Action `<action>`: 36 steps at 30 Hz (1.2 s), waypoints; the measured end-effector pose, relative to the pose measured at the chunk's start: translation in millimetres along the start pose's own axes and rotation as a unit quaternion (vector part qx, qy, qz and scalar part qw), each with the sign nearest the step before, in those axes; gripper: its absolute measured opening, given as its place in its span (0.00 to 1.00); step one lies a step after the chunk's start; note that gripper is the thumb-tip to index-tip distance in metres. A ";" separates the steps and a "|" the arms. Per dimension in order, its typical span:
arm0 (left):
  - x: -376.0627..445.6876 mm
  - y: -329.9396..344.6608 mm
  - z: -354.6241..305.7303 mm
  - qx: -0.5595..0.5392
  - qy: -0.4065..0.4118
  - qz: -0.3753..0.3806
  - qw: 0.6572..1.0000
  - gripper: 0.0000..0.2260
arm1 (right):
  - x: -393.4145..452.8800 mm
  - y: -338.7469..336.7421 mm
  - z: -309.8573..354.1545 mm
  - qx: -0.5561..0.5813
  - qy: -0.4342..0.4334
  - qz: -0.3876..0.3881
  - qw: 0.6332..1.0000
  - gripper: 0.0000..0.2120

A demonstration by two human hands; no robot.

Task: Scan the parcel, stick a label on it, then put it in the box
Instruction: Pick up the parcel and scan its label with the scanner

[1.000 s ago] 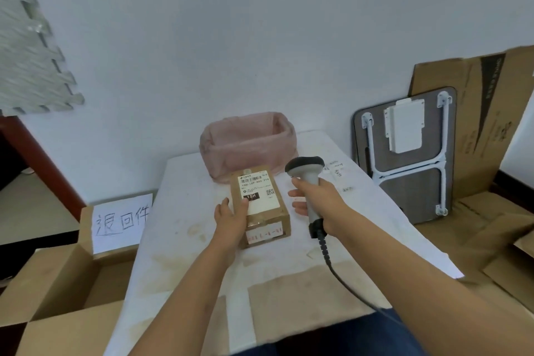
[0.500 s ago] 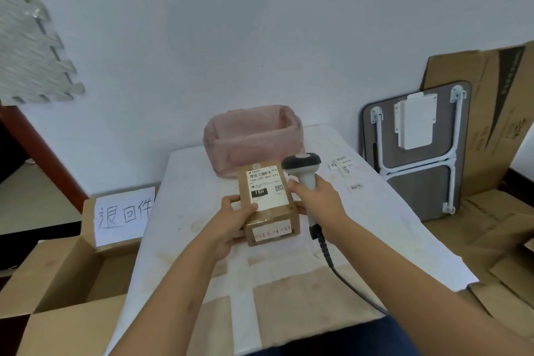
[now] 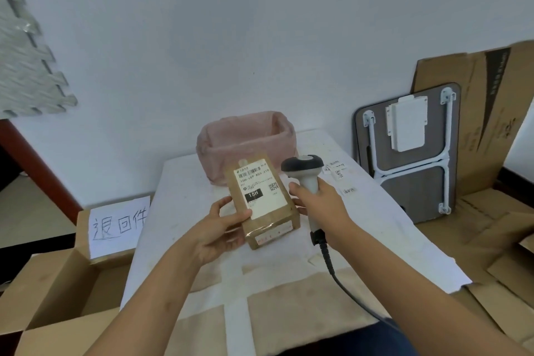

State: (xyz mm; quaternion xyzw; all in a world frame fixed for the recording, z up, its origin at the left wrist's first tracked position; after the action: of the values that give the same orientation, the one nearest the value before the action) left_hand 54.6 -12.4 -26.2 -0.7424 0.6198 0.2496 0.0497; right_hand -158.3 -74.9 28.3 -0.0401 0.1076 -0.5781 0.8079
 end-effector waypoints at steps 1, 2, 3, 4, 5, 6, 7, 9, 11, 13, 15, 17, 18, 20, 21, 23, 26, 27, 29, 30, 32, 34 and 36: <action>0.7 2.1 -3.5 0.011 0.029 -0.006 0.999 0.35 | -0.2 -2.7 1.2 0.008 -0.005 0.000 1.000 0.14; 1.4 4.9 -7.4 0.021 0.061 -0.008 0.998 0.35 | -0.2 -5.7 2.9 0.015 -0.014 -0.004 1.000 0.13; 2.1 8.5 -10.9 0.029 0.092 -0.009 0.995 0.35 | -0.9 -9.1 6.4 0.026 -0.024 -0.010 0.999 0.13; 3.4 11.6 -13.6 0.036 0.119 -0.008 0.992 0.35 | -1.4 -13.1 10.4 0.041 -0.032 -0.018 0.998 0.13; 5.4 14.6 -15.2 0.041 0.142 -0.006 0.989 0.35 | -2.8 -17.2 16.0 0.051 -0.039 -0.023 0.998 0.14; 7.6 17.9 -16.0 0.046 0.159 -0.003 0.986 0.36 | -5.2 -21.9 22.3 0.057 -0.044 -0.025 0.997 0.14; 9.7 21.2 -15.8 0.053 0.173 0.000 0.984 0.37 | -7.4 -26.1 27.3 0.063 -0.045 -0.018 0.997 0.13; 15.6 26.1 -13.1 0.073 0.194 0.003 0.978 0.38 | -13.0 -31.2 32.2 0.080 -0.035 0.013 0.996 0.08; 21.3 29.5 -8.9 0.084 0.206 0.005 0.975 0.38 | -17.9 -32.6 32.5 0.076 -0.032 0.026 0.996 0.05; 25.0 33.5 -4.5 0.079 0.209 0.014 0.975 0.38 | -20.3 -30.3 31.0 0.056 -0.041 0.009 0.998 0.07; 27.7 35.9 -0.9 0.073 0.208 0.017 0.975 0.38 | -22.0 -25.5 27.5 0.054 -0.050 -0.018 0.997 0.09; 28.3 36.4 1.0 0.070 0.209 0.015 0.975 0.38 | -25.6 -18.8 22.8 0.064 -0.055 -0.037 0.996 0.10; 28.2 36.6 0.9 0.072 0.211 0.015 0.975 0.38 | -28.3 -15.1 20.2 0.068 -0.056 -0.042 0.995 0.11; 28.2 37.4 0.0 0.080 0.212 0.017 0.974 0.38 | -34.8 -9.2 13.9 0.063 -0.056 -0.048 0.995 0.12; 28.1 37.3 -0.1 0.082 0.212 0.018 0.974 0.38 | -38.0 -6.9 10.7 0.058 -0.056 -0.047 0.996 0.11; 28.7 36.7 0.0 0.084 0.215 0.016 0.973 0.38 | -43.8 -4.5 5.9 0.043 -0.056 -0.042 0.997 0.09; 30.2 35.2 0.6 0.085 0.214 0.016 0.973 0.38 | -49.4 -2.6 1.4 0.020 -0.057 -0.038 0.997 0.06; 30.8 34.8 0.4 0.085 0.214 0.016 0.973 0.38 | -50.0 -1.8 -0.8 0.015 -0.054 -0.037 0.998 0.07; 31.6 34.6 -0.3 0.083 0.211 0.018 0.974 0.38 | -51.4 -1.0 -4.7 0.016 -0.046 -0.037 0.998 0.08; 31.9 34.3 -0.7 0.084 0.208 0.019 0.974 0.38 | -52.2 -0.8 -5.4 0.016 -0.046 -0.037 0.998 0.09; 32.9 34.1 -1.5 0.088 0.205 0.020 0.975 0.38 | -54.2 -0.8 -4.7 0.011 -0.055 -0.036 0.998 0.09; 33.9 33.8 -2.1 0.092 0.203 0.020 0.975 0.39 | -55.0 -0.3 -3.3 0.002 -0.060 -0.031 0.998 0.09; 34.6 33.1 -2.2 0.097 0.201 0.019 0.975 0.39 | -54.3 0.7 -2.3 0.002 -0.059 -0.024 0.998 0.08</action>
State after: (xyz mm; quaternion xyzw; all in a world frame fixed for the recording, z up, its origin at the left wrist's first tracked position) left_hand 27.7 -51.8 -31.4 -0.7571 0.6523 0.0349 -0.0091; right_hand -174.9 -23.3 32.9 -0.0755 0.0576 -0.5939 0.7989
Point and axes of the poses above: each hand's wrist, its own x-axis towards the middle knuckle, its own y-axis out of the palm, z = x × y, the point moved 5 cm from there along x, towards the middle knuckle, and after that the axes turned 5 degrees about z, right-handed, at the moved point
